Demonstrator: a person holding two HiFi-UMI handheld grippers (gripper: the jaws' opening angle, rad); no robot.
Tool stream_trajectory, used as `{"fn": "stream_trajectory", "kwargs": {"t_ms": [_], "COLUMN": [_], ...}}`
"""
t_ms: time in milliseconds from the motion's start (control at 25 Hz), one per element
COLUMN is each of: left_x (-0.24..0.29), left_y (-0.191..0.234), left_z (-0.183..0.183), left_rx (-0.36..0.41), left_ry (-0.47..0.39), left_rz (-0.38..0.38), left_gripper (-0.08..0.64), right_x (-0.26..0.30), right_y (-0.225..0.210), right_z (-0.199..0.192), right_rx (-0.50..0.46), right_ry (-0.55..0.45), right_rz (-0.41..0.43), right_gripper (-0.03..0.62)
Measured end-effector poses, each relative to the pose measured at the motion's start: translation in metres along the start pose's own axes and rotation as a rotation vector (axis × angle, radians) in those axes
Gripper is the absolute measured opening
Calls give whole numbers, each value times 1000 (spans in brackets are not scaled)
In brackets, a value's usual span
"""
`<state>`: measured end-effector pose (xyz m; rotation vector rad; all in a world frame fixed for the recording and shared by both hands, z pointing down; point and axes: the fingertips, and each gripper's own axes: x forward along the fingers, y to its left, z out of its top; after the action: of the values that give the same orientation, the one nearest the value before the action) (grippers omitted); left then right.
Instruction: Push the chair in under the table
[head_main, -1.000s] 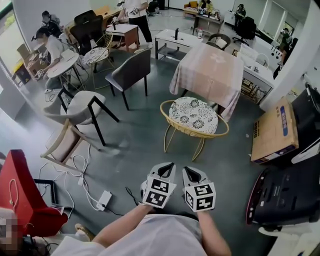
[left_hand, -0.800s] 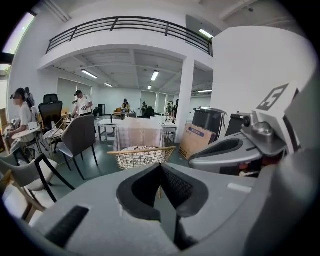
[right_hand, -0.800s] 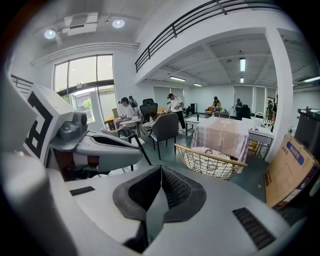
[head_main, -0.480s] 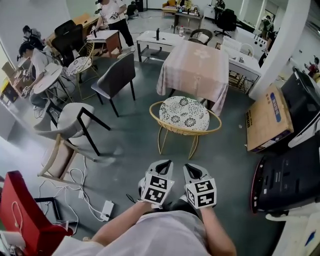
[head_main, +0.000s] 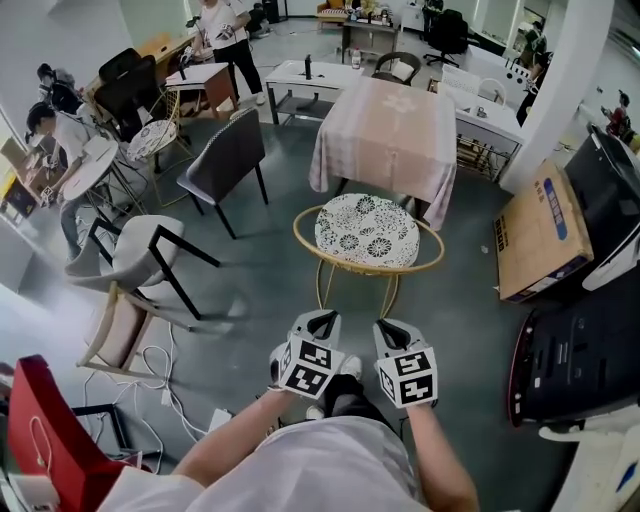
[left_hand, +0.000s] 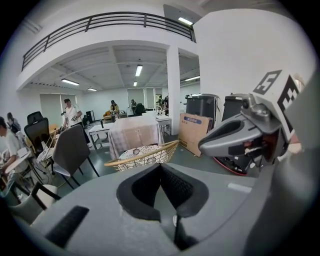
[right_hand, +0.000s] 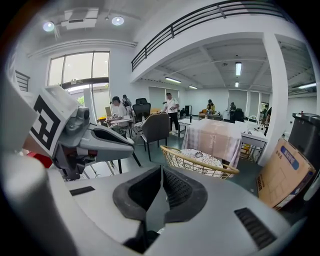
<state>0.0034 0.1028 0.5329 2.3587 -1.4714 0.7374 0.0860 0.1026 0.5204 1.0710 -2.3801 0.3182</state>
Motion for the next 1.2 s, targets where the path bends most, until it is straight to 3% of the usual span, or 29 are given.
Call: {"fn": "stream_trajectory", "kwargs": {"t_ms": [240, 600, 1080, 1200], "left_x": [35, 94, 146, 154], "left_y": [24, 59, 92, 95], "left_z": [5, 8, -10, -17], "left_rx": [61, 259, 608, 669], "left_ry": [28, 95, 238, 280], "left_rz": [-7, -31, -123, -146], "left_gripper": [6, 9, 89, 119], "right_x": [31, 76, 119, 127], "right_y": [-26, -71, -105, -106], "right_z": [3, 3, -1, -7], "right_rx": [-39, -114, -399, -469], "right_ry": [27, 103, 193, 225], "right_rz": [3, 19, 97, 142], "right_gripper": [6, 6, 9, 61]}}
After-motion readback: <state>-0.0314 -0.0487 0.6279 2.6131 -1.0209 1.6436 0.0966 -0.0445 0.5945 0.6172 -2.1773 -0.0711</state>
